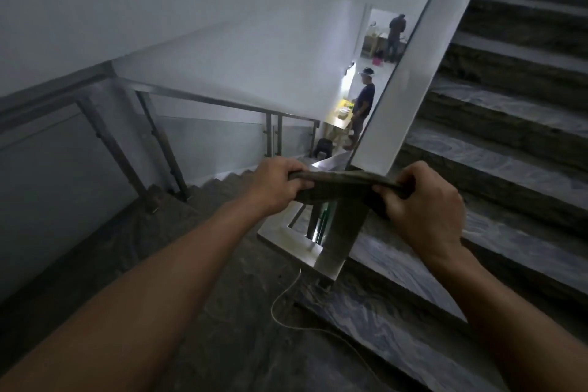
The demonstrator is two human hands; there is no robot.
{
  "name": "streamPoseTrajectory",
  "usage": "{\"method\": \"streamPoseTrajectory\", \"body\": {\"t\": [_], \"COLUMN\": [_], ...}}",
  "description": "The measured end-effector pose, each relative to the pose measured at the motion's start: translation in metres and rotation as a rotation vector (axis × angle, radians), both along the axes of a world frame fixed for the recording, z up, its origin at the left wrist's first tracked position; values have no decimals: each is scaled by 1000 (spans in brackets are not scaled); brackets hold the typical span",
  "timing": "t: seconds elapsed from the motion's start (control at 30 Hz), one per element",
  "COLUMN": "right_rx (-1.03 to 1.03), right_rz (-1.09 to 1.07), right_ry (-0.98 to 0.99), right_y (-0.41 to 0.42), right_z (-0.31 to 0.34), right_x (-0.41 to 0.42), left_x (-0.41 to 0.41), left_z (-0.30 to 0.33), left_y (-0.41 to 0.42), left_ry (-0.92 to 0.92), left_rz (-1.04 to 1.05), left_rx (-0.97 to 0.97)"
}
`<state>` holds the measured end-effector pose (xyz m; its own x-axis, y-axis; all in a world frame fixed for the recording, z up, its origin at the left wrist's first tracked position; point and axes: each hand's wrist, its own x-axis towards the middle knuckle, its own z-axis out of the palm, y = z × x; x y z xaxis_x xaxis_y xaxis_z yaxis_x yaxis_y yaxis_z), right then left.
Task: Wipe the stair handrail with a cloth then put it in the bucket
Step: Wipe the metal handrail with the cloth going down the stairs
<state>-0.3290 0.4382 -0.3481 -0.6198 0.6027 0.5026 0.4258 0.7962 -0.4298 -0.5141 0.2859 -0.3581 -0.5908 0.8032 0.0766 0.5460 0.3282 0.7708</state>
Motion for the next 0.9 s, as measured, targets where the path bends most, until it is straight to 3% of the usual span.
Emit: {"method": "streamPoseTrajectory", "body": {"t": [0.2,0.4,0.9], "right_rx": [-195,-361,-490], "right_rz": [-266,-418,-503], "right_ry": [-10,-53,-298], "right_y": [-12,-18,-19], "right_z": [-28,-55,-145], "right_x": [-13,-23,-28], "left_x": [-20,-35,-56], "left_z": [-2,-19,-96], "left_y": [11,22,54], "left_ry": [141,158,299], "left_rz": [-45,-65,-256], "left_rx": [-90,-158,-458]}}
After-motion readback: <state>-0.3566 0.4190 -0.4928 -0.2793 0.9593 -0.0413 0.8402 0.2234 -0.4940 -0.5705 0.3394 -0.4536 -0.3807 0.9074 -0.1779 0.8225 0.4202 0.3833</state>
